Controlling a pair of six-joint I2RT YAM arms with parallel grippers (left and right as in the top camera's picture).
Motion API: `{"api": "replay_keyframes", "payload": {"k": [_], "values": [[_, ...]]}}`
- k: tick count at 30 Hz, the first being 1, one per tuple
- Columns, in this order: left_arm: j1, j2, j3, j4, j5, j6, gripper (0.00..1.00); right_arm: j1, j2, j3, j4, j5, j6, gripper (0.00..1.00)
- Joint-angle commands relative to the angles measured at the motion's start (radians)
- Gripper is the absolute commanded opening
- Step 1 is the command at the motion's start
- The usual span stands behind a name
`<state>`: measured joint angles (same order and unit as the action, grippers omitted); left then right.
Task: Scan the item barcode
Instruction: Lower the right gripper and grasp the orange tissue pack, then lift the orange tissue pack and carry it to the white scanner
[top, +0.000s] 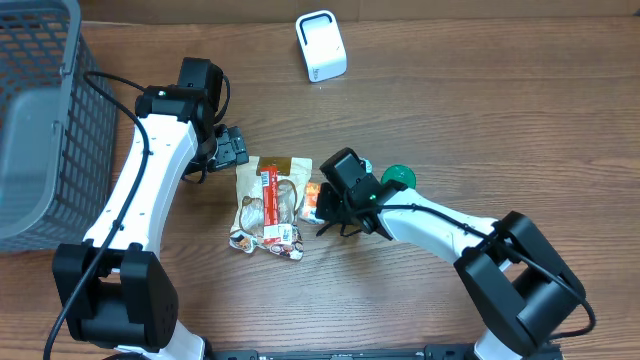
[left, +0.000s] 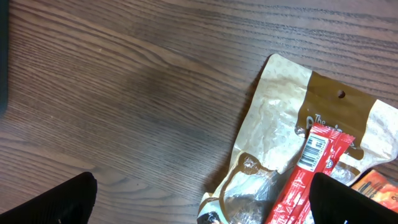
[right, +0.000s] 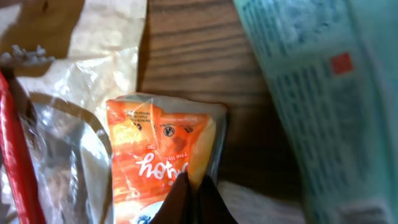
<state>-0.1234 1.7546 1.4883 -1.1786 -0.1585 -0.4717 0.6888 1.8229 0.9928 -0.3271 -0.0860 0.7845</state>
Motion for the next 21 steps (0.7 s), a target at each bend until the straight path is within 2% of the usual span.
{"api": "replay_keyframes", "payload": {"k": [1,10,15,17,21], "values": [[0.003,0.001,0.021,0.002,-0.013,0.0,0.99,-0.01,-0.102,0.043,-0.037,0.04,-0.155,0.03],[0.003,0.001,0.021,0.002,-0.013,0.0,1.0,-0.011,-0.314,0.05,-0.05,0.059,-0.43,0.03],[0.003,0.001,0.021,0.002,-0.013,0.0,0.99,-0.011,-0.388,0.065,-0.064,0.103,-0.477,0.03],[0.003,0.001,0.021,0.002,-0.013,0.0,1.0,-0.013,-0.394,0.108,-0.113,0.132,-0.499,0.03],[0.003,0.001,0.021,0.002,-0.013,0.0,0.99,-0.068,-0.387,0.311,-0.346,0.135,-0.582,0.03]]}}
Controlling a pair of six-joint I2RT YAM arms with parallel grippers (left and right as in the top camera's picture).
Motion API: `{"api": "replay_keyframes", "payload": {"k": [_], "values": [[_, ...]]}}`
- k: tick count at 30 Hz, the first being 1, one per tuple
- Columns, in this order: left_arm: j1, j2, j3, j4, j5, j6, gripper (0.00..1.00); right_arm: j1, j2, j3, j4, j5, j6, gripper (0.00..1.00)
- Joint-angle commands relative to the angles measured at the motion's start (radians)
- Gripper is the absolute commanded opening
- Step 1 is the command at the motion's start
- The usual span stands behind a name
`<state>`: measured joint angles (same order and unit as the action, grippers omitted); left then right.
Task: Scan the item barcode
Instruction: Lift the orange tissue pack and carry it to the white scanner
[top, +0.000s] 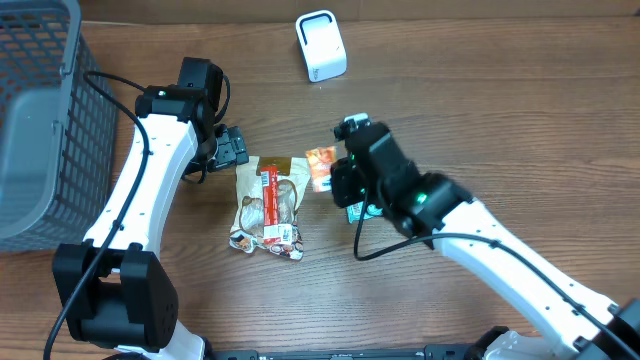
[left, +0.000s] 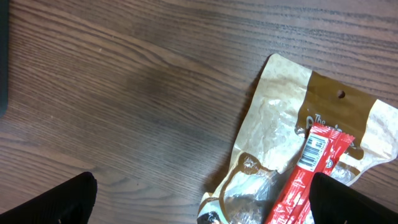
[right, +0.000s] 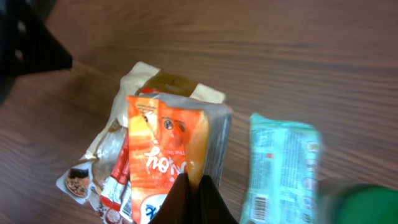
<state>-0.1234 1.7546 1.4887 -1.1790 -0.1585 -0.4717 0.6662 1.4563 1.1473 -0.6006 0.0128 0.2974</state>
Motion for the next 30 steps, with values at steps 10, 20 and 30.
{"api": "replay_keyframes", "payload": {"k": [10,20,30], "values": [[0.003,0.001,0.02,0.002,-0.013,0.0,1.0,-0.191,0.035,0.545,-0.352,0.11,-0.333,0.03],[0.003,0.001,0.02,0.002,-0.013,0.0,1.0,-0.189,0.203,0.542,-0.067,0.28,-0.629,0.03],[0.003,0.001,0.02,0.002,-0.013,0.0,1.0,-0.189,0.491,0.542,0.41,0.376,-0.935,0.04]]}}
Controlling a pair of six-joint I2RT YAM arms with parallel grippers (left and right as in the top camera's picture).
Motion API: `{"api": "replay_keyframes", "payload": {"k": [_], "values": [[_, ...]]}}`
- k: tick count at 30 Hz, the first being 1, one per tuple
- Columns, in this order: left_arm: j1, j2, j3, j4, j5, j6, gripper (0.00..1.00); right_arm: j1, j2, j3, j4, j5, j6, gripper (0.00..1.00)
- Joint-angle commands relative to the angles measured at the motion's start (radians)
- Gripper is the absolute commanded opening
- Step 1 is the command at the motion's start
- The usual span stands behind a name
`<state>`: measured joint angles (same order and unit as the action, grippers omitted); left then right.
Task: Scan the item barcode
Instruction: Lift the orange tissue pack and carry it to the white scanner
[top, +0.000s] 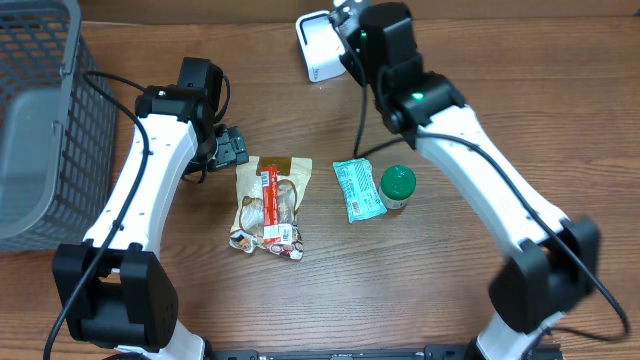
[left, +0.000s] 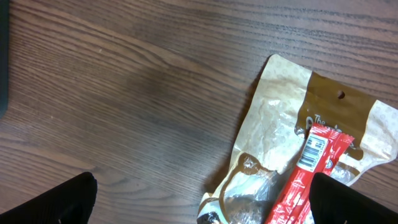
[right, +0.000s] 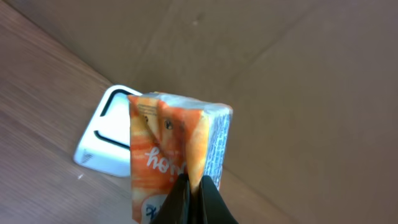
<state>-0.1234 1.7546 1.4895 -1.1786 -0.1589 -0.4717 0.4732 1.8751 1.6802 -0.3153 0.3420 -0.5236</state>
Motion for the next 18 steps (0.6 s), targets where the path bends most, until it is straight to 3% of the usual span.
{"api": "replay_keyframes", "payload": {"k": [1,8,18], "values": [[0.003,0.001,0.019,0.002,-0.012,0.0,1.0,0.004,0.095,0.01,0.174,0.05,-0.114,0.03],[0.003,0.001,0.019,0.002,-0.012,0.0,1.0,0.004,0.248,0.01,0.466,0.045,-0.174,0.03],[0.003,0.001,0.019,0.002,-0.012,0.0,0.99,0.005,0.442,0.01,0.69,0.039,-0.46,0.04]]}}
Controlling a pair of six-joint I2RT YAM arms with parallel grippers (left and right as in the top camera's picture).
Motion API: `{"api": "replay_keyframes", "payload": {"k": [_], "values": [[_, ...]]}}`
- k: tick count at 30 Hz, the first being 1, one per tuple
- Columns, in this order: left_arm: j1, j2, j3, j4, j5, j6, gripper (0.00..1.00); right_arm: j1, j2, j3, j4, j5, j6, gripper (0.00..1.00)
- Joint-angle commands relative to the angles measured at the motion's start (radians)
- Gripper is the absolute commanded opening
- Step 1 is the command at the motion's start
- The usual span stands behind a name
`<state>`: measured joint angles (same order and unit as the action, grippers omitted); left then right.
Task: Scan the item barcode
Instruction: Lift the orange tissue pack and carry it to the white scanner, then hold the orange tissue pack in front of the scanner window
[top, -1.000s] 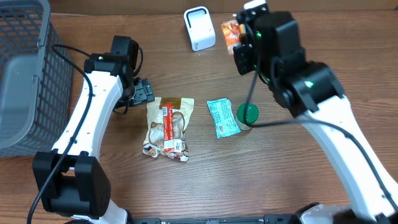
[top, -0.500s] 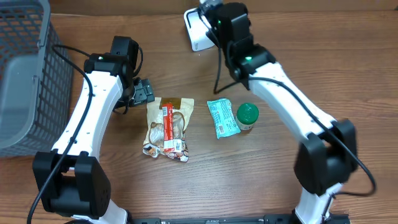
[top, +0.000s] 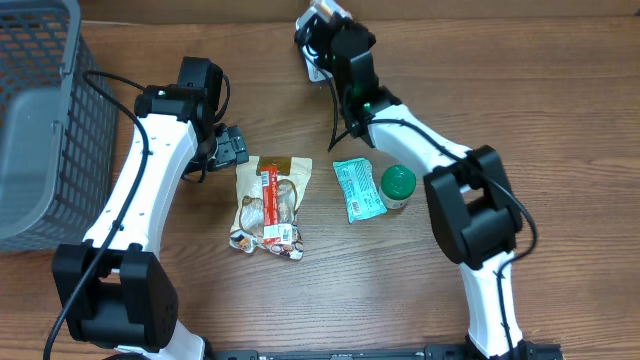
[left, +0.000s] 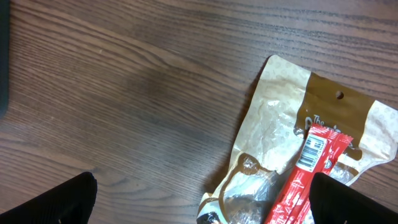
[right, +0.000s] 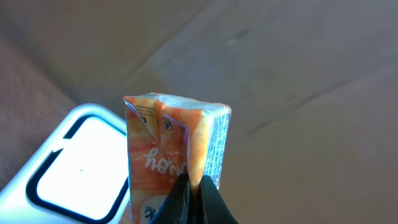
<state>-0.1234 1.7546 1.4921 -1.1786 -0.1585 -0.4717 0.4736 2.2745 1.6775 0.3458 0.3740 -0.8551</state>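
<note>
My right gripper (right: 193, 186) is shut on an orange snack packet (right: 158, 149), held upright close over the white barcode scanner (right: 68, 168). The packet's side panel of small print faces right. In the overhead view the right gripper (top: 328, 38) sits at the table's far edge and hides most of the scanner. My left gripper (top: 232, 148) stands open and empty just left of the brown pouch (top: 268, 205); in its own view the left gripper (left: 200, 202) straddles the pouch's lower corner (left: 273, 137).
A red stick pack (top: 268, 192) lies on the brown pouch. A teal packet (top: 357, 188) and a green-capped bottle (top: 398, 185) lie right of it. A grey wire basket (top: 40, 110) fills the far left. A brown cardboard wall backs the table.
My right gripper has moved a little left and closer to the scanner with the orange packet; the scanner now looms larger under the packet. The left arm has not moved.
My right gripper was shut on the orange packet lying beside the brown pouch. Then it held the packet lifted above the pouch and teal packet. Then it was at the far edge by the scanner, and now close over it. The left gripper stayed open throughout.
</note>
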Motion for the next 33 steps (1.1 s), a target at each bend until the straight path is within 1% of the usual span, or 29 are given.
{"api": "replay_keyframes", "payload": {"k": [1,3,7,11,28,30,33], "values": [[0.003,0.001,0.017,0.002,-0.013,0.0,0.99,0.005,0.051,0.013,0.041,0.002,-0.148,0.03],[0.003,0.001,0.017,0.002,-0.012,0.0,1.0,0.005,0.063,0.013,0.067,-0.011,-0.174,0.04],[0.003,0.001,0.017,0.002,-0.012,0.0,0.99,0.005,0.073,0.013,0.148,-0.018,-0.175,0.04],[0.003,0.001,0.017,0.002,-0.012,0.0,1.0,0.003,0.074,0.013,0.145,-0.085,-0.232,0.04],[0.003,0.001,0.017,0.002,-0.009,0.0,1.0,-0.003,0.146,0.013,0.117,-0.103,-0.247,0.03],[0.003,0.001,0.017,0.002,-0.009,0.0,0.99,-0.003,0.146,0.014,0.118,-0.084,-0.239,0.03],[0.003,0.001,0.017,0.002,-0.009,0.0,0.99,0.004,0.132,0.016,0.158,0.015,-0.124,0.03]]}}
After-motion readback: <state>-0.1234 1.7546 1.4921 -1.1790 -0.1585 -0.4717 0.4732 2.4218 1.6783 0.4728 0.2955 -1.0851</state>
